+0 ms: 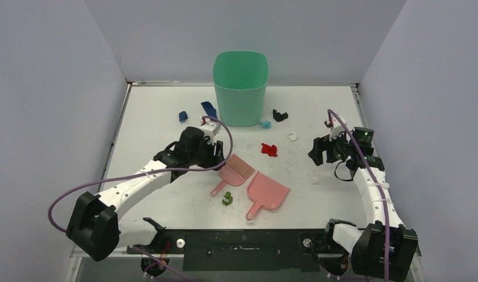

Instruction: Sweep away the paper scraps from the table

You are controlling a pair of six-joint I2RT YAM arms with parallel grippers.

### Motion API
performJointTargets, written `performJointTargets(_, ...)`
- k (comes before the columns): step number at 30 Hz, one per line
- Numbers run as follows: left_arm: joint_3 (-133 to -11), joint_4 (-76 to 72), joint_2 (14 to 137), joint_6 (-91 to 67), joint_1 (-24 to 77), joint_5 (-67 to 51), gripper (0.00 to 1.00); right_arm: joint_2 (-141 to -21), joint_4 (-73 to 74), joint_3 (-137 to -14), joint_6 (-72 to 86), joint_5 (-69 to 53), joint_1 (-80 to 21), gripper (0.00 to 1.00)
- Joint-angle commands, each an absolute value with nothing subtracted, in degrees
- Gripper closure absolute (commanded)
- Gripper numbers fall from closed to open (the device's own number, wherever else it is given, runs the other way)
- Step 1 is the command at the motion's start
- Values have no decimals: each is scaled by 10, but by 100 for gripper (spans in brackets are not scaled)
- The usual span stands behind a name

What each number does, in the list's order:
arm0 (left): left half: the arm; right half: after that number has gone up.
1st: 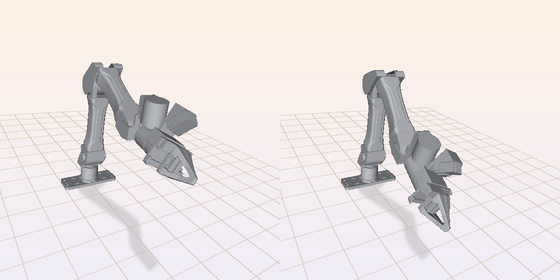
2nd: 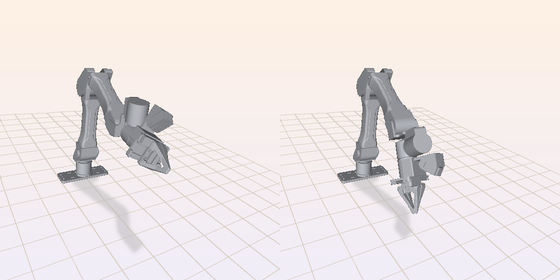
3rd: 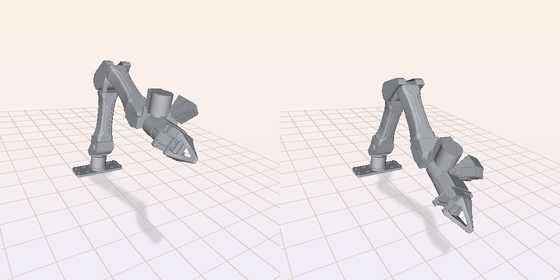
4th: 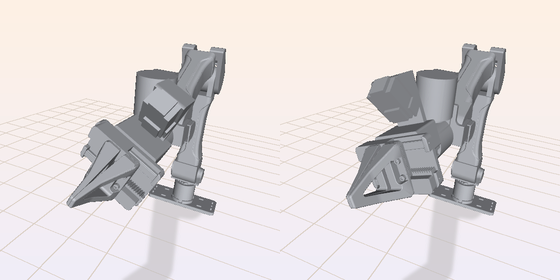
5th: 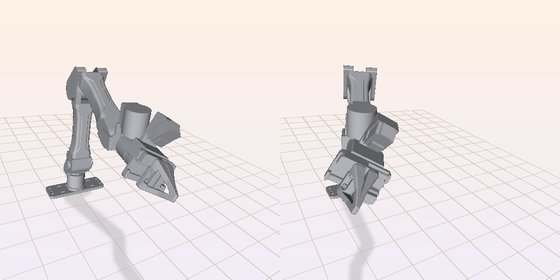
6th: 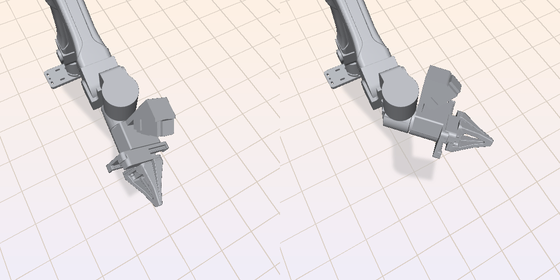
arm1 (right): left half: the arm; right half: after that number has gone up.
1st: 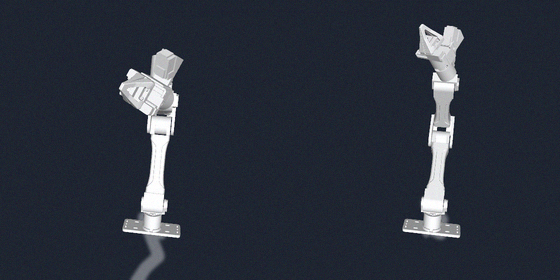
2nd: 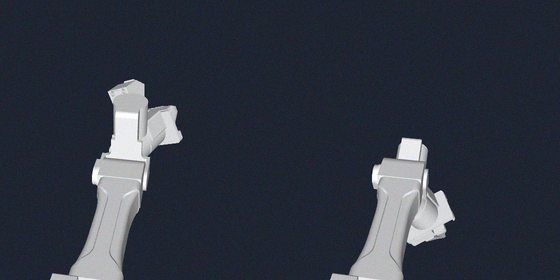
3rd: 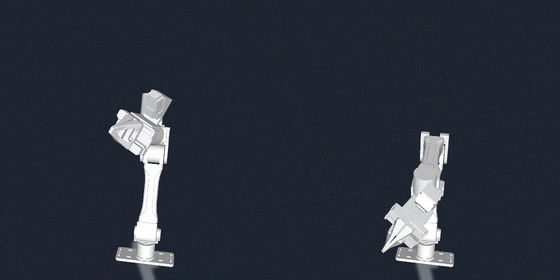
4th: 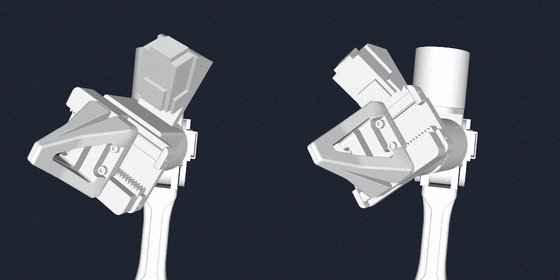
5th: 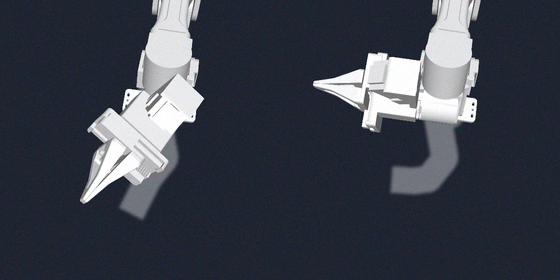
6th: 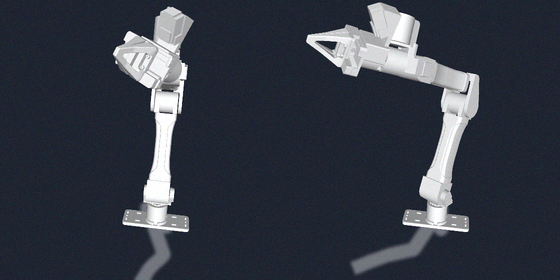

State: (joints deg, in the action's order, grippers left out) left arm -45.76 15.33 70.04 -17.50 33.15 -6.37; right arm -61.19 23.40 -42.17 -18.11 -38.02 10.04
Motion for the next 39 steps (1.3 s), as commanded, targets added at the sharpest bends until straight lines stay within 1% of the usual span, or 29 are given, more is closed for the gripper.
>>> performJointTargets(1,-521,174,726,-199,388,-83,48,-598,228,-427,-212,-398,92,22)
performJointTargets(7,-559,229,742,-221,527,33,46,-589,227,-427,-215,-393,87,24)
performJointTargets(11,-574,236,775,-258,582,87,46,-590,227,-426,-216,-386,82,21)
performJointTargets(17,-595,221,849,-288,591,117,52,-596,227,-427,-219,-378,72,20)
performJointTargets(19,-601,208,875,-287,590,116,55,-595,228,-426,-220,-377,71,19)
performJointTargets(24,-626,201,932,-285,590,103,58,-601,228,-427,-221,-378,70,19)
performJointTargets(27,-625,192,945,-285,590,102,64,-605,230,-428,-222,-377,69,19)
performJointTargets(35,-633,177,974,-288,590,78,66,-607,232,-428,-224,-377,68,19)
performJointTargets(38,-640,177,988,-288,590,69,72,-607,232,-428,-225,-377,67,19)
performJointTargets(39,-643,177,992,-288,590,65,75,-607,232,-428,-225,-377,67,19)
